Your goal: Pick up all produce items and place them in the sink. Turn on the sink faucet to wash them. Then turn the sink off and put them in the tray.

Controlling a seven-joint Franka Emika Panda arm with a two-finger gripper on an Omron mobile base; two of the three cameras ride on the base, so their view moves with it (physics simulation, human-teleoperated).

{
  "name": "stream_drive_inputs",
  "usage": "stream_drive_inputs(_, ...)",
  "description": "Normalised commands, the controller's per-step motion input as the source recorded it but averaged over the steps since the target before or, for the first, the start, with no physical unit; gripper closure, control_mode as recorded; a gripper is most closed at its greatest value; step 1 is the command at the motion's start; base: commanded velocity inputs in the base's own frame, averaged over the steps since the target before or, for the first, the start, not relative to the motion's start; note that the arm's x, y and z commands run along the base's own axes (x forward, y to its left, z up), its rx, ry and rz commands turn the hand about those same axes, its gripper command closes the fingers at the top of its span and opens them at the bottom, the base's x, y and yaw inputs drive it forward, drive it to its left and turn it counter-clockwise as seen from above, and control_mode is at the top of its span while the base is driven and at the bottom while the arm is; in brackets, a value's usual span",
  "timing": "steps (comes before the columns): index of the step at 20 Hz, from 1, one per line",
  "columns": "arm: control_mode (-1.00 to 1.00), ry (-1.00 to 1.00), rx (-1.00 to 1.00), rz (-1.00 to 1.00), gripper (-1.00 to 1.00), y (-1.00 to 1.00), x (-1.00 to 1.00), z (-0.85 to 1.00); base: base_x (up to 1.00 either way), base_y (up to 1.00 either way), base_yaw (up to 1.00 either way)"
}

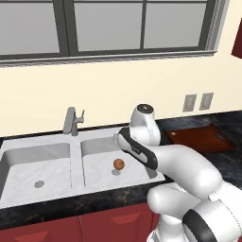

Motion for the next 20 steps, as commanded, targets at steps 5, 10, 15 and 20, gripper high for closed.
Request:
stream_drive_inputs(5, -1.0, 0.12, -0.06, 0.0, -1.0, 0.0, 0.04, -0.52, 0.0, 0.0, 0.0)
stream_drive_inputs(10, -1.0, 0.07, -0.04, 0.0, -1.0, 0.02, 0.16, -0.44, 0.0, 0.0, 0.0)
stream_drive_inputs(15, -1.0, 0.07, -0.04, 0.0, -1.0, 0.01, 0.3, -0.48, 0.0, 0.0, 0.0)
stream_drive_inputs(20, -1.0, 0.04, -0.01, 0.0, -1.0, 0.07, 0.32, -0.42, 0.0, 0.0, 0.0)
